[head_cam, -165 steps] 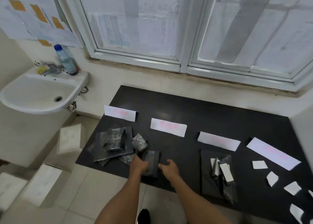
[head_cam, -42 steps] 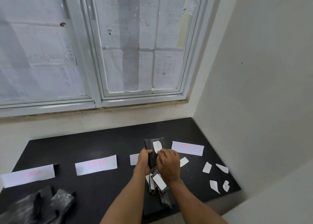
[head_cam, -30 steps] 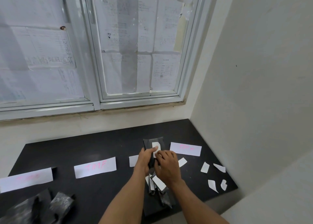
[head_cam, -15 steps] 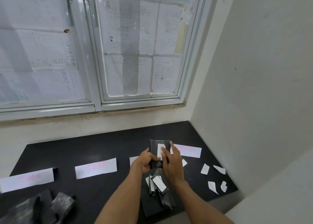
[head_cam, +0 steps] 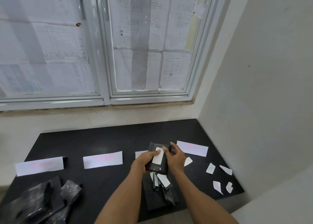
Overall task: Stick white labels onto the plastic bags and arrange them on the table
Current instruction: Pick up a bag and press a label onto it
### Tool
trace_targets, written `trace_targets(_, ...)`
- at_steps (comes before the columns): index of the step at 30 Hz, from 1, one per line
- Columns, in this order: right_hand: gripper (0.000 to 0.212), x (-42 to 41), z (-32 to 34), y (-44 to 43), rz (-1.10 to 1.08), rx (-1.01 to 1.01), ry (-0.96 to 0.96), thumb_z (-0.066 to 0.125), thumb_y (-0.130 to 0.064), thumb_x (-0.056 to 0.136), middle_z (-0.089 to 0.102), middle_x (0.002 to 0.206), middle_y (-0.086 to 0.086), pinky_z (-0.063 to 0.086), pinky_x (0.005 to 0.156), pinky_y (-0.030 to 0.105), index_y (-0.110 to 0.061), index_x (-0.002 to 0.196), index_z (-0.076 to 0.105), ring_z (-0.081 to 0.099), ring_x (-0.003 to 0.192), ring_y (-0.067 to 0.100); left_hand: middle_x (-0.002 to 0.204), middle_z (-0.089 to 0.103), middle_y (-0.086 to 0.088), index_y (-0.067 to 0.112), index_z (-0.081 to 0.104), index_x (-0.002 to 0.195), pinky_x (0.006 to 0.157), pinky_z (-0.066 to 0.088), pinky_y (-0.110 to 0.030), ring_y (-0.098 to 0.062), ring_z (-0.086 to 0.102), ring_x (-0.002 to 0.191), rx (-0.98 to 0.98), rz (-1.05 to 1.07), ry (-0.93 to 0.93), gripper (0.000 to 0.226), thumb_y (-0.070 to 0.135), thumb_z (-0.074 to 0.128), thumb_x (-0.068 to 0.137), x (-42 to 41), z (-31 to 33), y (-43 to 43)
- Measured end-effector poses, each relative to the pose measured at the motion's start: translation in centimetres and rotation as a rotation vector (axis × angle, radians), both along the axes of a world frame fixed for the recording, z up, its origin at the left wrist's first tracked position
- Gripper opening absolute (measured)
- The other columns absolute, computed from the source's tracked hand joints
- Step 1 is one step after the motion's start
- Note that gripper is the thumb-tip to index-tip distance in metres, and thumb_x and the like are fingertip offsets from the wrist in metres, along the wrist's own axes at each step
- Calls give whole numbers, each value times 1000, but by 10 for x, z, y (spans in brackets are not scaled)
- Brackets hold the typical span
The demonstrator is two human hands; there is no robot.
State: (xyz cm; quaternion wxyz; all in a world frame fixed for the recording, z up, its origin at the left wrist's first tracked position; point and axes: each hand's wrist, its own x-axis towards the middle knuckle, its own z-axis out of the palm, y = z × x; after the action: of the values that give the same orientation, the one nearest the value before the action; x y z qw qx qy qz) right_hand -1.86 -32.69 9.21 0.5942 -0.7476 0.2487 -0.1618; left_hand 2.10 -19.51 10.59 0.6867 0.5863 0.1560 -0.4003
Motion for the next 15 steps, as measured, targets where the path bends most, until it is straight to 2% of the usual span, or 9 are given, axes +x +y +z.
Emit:
trace_targets(2, 53, 0, -6, 8, 87, 15, 31, 77, -24, 78, 67, 110, 5, 55, 78, 22, -21, 126, 56, 64, 87, 5, 95, 74, -17, 1, 65, 106, 85, 57, -49, -33, 71, 89, 58, 120, -22, 48, 34, 81, 75, 0, -7, 2)
trace_targets(5, 73, 2, -17, 16, 267, 35, 98, 81, -18, 71, 62, 116, 5, 57, 85, 30, -24, 135, 47, 63, 99, 12, 91, 70, -16, 3, 63, 97, 77, 59, -44, -31, 69, 80, 157, 322, -14, 49, 44, 79, 74, -1, -20, 6)
trace_targets(8, 91, 0, -29, 14, 463, 70, 219, 87, -22, 61, 61, 121, 4, 55, 91, 35, -24, 139, 40, 61, 109, 18, 104, 67, -18, 0, 60, 111, 83, 58, -47, -34, 68, 89, 240, 362, 7, 55, 48, 65, 86, 4, -42, 14)
trace_targets(10, 91, -1, -40, 10, 505, 78, 292, 87, -18, 60, 61, 124, 6, 55, 90, 31, -18, 139, 42, 60, 111, 20, 110, 66, -20, -3, 58, 119, 87, 56, -49, -36, 67, 94, 263, 287, 25, 47, 38, 56, 94, 6, -50, 16)
trace_targets(12, 87, -2, -48, 7, 514, 22, 346, 85, -14, 63, 57, 130, 6, 52, 91, 27, -14, 139, 42, 57, 116, 20, 110, 65, -21, -5, 57, 119, 89, 55, -48, -35, 65, 97, 305, 220, 44, 34, 21, 52, 97, 1, -44, 16)
trace_targets(15, 75, -4, -59, 8, 579, -79, 450, 79, -9, 69, 57, 131, 8, 52, 93, 30, -14, 135, 45, 57, 116, 20, 92, 64, -18, -2, 58, 109, 79, 54, -40, -31, 62, 82, 353, 142, 68, 19, 6, 48, 95, -7, -38, 16)
